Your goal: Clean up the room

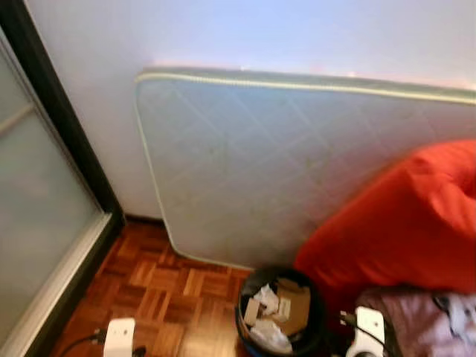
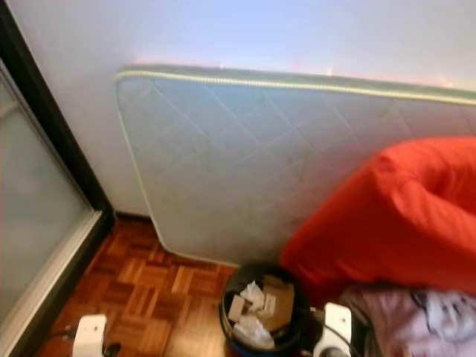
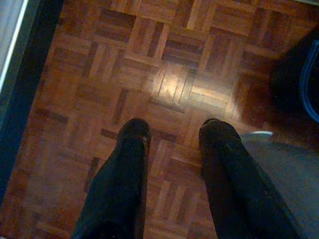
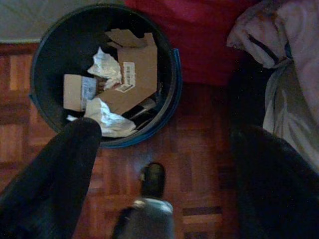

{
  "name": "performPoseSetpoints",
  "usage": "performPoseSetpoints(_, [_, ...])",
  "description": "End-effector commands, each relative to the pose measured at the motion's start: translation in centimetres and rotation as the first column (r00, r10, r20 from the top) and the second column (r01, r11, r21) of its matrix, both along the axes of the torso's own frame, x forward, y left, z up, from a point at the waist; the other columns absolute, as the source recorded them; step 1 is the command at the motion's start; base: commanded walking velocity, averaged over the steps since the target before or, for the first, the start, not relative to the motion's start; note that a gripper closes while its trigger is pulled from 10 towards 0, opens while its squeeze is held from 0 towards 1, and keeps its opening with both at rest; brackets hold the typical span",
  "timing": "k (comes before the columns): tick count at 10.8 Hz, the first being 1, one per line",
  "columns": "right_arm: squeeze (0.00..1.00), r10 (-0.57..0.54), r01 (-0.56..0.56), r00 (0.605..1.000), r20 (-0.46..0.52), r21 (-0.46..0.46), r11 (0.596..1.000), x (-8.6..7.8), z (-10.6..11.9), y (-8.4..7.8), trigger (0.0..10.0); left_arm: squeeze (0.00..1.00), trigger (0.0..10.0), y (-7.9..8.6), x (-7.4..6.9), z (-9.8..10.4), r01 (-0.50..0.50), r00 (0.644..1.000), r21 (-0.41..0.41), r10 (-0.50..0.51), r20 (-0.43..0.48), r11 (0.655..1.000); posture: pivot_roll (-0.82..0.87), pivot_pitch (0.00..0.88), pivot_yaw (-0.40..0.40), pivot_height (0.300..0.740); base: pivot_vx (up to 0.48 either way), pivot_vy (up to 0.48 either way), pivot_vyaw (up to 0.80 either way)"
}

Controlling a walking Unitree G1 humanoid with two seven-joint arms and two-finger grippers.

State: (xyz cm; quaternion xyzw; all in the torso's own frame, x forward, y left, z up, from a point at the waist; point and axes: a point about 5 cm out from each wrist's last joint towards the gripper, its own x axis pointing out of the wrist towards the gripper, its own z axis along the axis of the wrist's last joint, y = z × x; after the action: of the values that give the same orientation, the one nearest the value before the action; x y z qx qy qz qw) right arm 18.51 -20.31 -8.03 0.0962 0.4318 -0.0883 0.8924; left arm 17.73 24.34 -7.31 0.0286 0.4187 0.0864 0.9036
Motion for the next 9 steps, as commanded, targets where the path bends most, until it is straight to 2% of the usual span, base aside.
performPoseSetpoints(1, [0.0,0.001,-0.001,1.0,-0.019,-0.008,1.0,-0.35,-0.14,-0.32,10.0,0.0,10.0,-0.34,-0.39,-0.32,0.013,1.0,-0.006,-0.013,-0.025,1.0,0.19,0.02,-0.02,0.74,-0.262,0.0,0.0])
performPoseSetpoints(7, [0.0,0.008,-0.008,1.0,-0.014,-0.011,1.0,-0.23,-0.07,-0.35,10.0,0.0,10.0,-0.45,-0.27,-0.28,0.011,1.0,-0.009,-0.011,-0.018,1.0,0.18,0.027,-0.031,0.74,-0.26,0.0,0.0])
performPoseSetpoints(9, [0.0,0.009,-0.009,1.0,-0.014,-0.015,1.0,-0.23,-0.05,-0.47,10.0,0.0,10.0,-0.59,-0.33,-0.36,0.01,1.0,-0.009,-0.011,-0.022,1.0,0.18,0.026,-0.035,0.74,0.0,0.0,0.0])
